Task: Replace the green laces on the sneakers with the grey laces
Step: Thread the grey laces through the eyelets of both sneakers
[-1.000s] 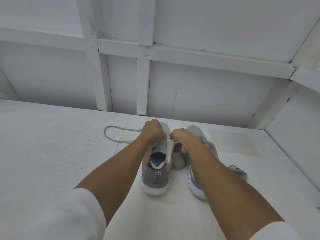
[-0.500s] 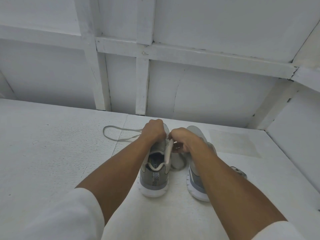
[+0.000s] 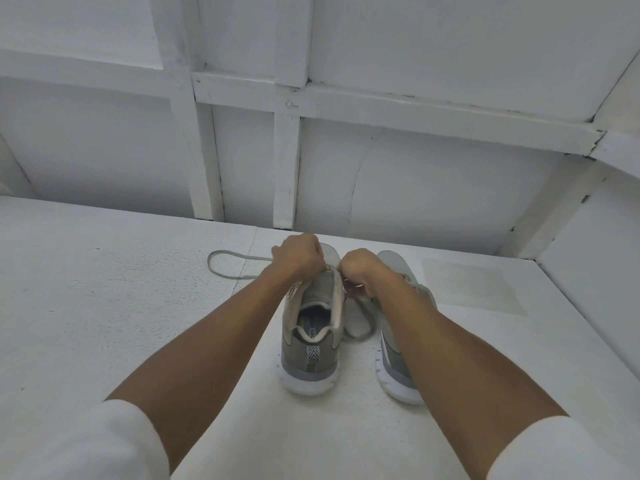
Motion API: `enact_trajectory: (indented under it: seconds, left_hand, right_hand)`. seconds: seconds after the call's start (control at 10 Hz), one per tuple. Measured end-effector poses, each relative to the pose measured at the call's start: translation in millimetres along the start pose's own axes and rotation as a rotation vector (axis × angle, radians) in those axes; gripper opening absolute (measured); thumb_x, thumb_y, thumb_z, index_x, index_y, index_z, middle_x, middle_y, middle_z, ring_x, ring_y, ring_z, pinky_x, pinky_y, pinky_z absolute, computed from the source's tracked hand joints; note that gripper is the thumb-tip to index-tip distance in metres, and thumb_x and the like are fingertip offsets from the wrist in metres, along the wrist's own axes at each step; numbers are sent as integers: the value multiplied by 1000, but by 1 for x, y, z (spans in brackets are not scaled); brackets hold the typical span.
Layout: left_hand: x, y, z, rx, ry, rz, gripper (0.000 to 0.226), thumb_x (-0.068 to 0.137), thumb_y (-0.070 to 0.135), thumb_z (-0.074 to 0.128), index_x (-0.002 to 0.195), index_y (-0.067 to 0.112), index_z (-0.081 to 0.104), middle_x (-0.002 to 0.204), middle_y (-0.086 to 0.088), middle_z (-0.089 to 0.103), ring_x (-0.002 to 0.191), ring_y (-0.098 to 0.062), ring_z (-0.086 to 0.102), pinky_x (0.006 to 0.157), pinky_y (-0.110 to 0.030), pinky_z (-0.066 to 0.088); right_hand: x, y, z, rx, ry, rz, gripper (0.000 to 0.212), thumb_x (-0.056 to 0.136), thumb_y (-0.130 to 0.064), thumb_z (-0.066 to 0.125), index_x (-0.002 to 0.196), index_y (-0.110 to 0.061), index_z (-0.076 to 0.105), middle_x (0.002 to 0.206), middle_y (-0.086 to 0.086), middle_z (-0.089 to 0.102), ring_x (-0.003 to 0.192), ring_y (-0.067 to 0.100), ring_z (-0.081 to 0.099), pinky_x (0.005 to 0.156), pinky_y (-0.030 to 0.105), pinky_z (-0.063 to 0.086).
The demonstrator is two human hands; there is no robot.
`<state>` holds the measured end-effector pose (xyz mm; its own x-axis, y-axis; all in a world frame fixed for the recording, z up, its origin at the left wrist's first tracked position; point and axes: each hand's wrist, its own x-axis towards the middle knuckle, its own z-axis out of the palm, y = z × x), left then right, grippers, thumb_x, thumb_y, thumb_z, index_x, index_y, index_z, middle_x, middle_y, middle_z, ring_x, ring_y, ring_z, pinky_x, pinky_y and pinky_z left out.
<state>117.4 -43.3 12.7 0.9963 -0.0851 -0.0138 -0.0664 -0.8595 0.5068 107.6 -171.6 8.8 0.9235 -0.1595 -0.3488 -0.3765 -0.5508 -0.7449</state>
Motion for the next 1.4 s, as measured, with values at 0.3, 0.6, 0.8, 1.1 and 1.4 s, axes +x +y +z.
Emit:
enact_trajectory:
  seconds: [0.3,0.6,0.8,1.1,1.4]
  left_hand:
    - [-17,-30,-13,-535,-233,-334,23,80,26,73,86,5,63,74,-9,61,59,-19,54,57,-24,50]
    - [-28,-42,-8,-919,-210,-434,5,81,14,66,79,12,62,67,-5,55,61,-17,52,66,-28,51]
    - [-29,-45,-3,-1003,-160,-468,11,80,15,69,79,7,62,68,-6,58,60,-16,55,61,-26,52]
    - [-28,-44,-1,-994,-150,-455,18,78,20,75,76,6,63,64,-3,58,54,-14,54,53,-24,49]
    - [-25,-47,4,-951,-126,-448,18,80,22,68,83,5,62,76,-8,62,63,-17,58,57,-25,52]
  right_hand:
    - [2,-71,-106,1289,354,-222,13,95,-5,33,86,-10,41,78,7,46,48,15,48,41,21,41]
    - [2,-4,-18,-1053,32,-580,23,91,-21,56,112,-25,63,119,0,55,106,24,56,83,34,47]
    - [10,-25,-44,-301,218,-484,21,90,-6,48,77,-22,49,83,0,61,68,18,53,59,26,38]
    - [-1,-28,-53,-677,108,-638,22,89,-30,64,111,-26,67,101,-7,67,90,14,61,75,25,46]
    - [-1,-14,-54,-683,261,-443,9,91,-30,56,88,-28,64,107,2,65,97,26,59,76,30,43]
